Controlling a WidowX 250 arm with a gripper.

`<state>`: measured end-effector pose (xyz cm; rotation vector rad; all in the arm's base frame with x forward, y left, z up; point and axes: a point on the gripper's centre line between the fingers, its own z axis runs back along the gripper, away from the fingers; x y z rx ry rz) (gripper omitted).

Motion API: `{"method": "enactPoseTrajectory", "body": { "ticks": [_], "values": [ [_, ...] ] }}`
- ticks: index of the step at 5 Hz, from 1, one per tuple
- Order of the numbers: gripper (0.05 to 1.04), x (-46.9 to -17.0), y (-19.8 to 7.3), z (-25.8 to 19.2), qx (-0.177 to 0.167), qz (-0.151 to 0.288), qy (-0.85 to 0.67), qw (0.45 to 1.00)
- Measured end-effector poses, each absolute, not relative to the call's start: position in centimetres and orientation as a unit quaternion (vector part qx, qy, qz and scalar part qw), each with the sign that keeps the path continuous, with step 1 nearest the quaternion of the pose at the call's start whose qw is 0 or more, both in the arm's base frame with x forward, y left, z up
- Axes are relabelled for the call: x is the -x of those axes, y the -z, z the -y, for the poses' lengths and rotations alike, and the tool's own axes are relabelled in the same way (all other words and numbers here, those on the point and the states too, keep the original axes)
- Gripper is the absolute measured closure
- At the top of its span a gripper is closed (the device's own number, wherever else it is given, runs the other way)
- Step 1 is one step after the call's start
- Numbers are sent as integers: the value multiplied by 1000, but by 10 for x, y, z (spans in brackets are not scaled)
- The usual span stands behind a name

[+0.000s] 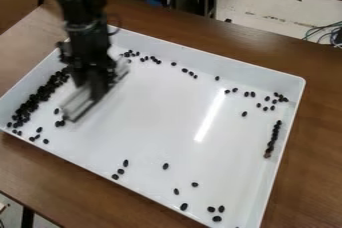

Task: Sweep into pile

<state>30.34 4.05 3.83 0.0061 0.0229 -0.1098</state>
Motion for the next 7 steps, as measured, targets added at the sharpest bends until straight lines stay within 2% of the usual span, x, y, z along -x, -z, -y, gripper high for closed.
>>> {"method": "enactPoseTrajectory", "body": {
  "ticks": [1, 2, 3, 4, 5, 7],
  "values": [
    [740, -299, -44, 3, 16, -5, 70, 997],
    [740, -278, -38, 54, 52, -39, 167, 984],
    [740, -243, -27, 99, 21, -78, 267, 960],
    [740, -224, -23, 139, -23, -74, 367, 927],
    [740, -225, -12, 144, -50, -81, 402, 911],
    [740, -254, 3, 166, -38, -86, 447, 890]
  ]
}}
